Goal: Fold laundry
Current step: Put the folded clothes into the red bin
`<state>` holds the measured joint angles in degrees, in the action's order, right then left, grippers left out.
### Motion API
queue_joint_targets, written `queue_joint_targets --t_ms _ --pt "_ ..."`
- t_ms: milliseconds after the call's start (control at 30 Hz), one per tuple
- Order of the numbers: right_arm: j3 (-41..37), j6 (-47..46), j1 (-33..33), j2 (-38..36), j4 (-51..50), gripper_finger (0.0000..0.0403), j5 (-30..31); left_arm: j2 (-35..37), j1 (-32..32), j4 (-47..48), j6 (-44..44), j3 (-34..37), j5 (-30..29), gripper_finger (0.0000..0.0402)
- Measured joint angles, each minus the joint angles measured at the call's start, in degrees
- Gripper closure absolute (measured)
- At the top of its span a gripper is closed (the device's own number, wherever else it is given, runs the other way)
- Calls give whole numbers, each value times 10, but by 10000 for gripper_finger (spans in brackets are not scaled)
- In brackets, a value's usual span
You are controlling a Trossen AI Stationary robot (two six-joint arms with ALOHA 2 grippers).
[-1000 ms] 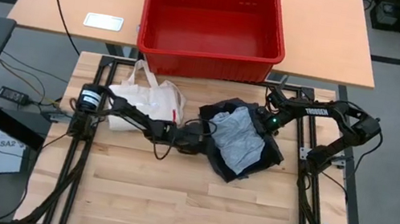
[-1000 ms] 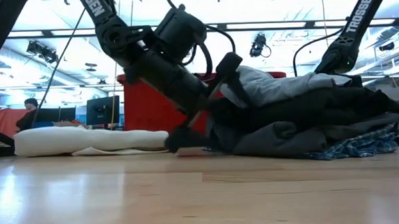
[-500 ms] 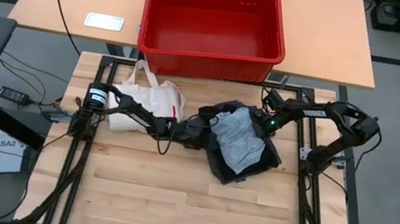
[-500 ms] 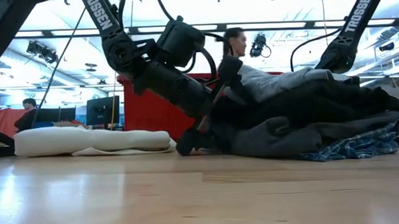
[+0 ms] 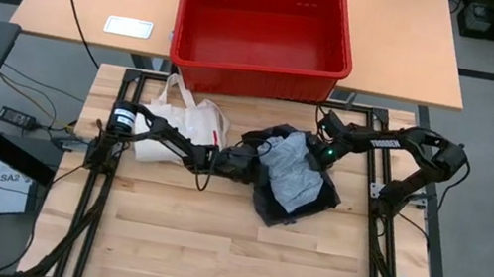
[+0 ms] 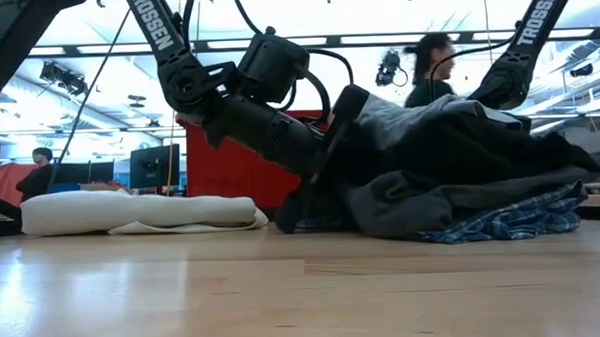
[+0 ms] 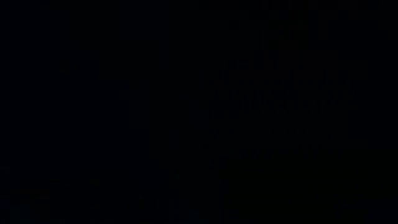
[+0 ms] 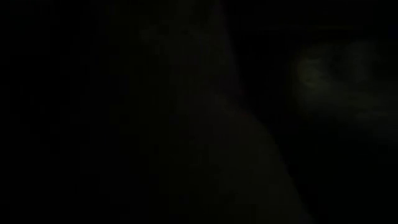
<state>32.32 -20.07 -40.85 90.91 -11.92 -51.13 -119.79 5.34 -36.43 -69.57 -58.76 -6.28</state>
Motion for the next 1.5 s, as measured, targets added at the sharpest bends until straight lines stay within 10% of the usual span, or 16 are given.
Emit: queue_joint_targets --t_ms 233,933,1500 --pt "1 -69 11 0 33 319 -44 -2 1 -36 6 0 -5 287" --pt "42 -238 -8 -170 16 319 -118 102 42 -77 -22 0 49 287" --pt "150 -418 -45 -265 107 319 -104 194 102 178 107 -194 76 287"
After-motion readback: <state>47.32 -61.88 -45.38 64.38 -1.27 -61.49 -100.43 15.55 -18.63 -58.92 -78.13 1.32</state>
